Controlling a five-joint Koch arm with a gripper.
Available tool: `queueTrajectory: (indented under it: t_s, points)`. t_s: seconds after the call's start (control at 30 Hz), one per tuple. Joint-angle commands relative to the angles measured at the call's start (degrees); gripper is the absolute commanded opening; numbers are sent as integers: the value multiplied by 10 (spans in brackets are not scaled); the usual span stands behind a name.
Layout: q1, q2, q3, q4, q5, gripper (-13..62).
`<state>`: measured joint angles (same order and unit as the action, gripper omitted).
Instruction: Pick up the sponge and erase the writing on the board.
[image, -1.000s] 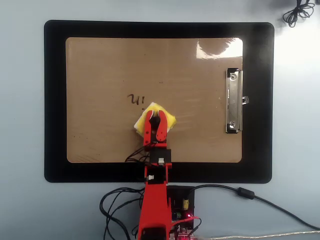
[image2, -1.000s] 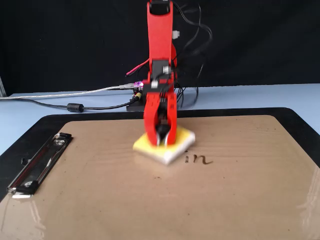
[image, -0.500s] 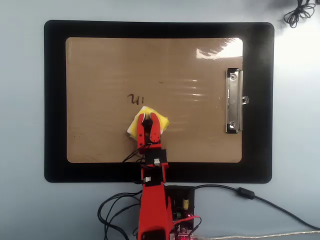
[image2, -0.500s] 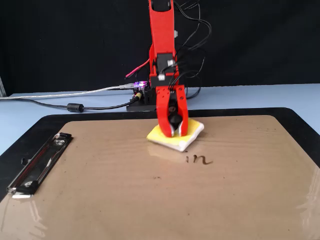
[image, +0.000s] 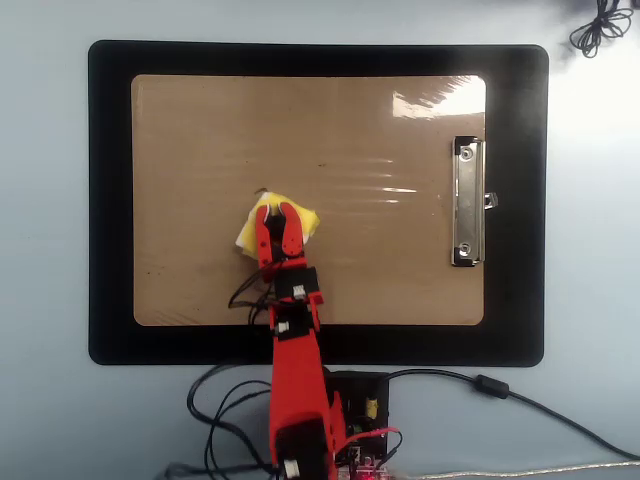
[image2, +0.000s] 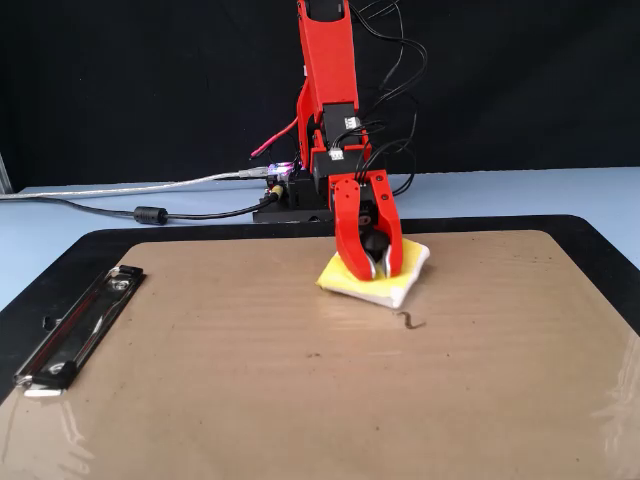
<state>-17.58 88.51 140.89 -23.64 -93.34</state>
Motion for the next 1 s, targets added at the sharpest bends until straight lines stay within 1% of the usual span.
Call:
queueTrajectory:
  t_s: [0.0,0.03,0.07,0.1,0.13,0.2,0.23,0.27,0.3,0.33,0.37,0.47,0.5,0.53,0.6,0.63,0.67,0.73,0.8,0.87,0.97]
  points:
    - [-11,-112,-105,-13,-19,-80]
    - [-11,-179,-174,-14,-19,-80]
    - [-14,-213,-222,-13,-18,-80]
    - [-18,-207,-223,-7,-18,-80]
    - [-19,-173,-178,-7,-19,-80]
    - [-33,-57,-55,-6,-19,-80]
    - [-49,24,19,-6,-19,-80]
    - [-60,82,64,-4,-19,-80]
    - [-64,96,71,0,-19,-80]
    - [-65,81,70,4,-19,-80]
    - [-66,30,35,-4,-19,-80]
    - [-64,-195,-192,-15,-19,-80]
    - [-67,-243,-255,-17,-18,-80]
    - [-70,-249,-277,-15,-19,-80]
    - [-107,-229,-258,-7,-21,-80]
    - [-147,-192,-224,0,-32,-80]
    - [-187,-150,-192,13,-60,-80]
    - [-242,-102,-156,47,-120,-80]
    - [-324,-47,-134,112,-204,-80]
    - [-376,-35,-133,151,-247,-80]
    - [-391,-33,-117,158,-256,-80]
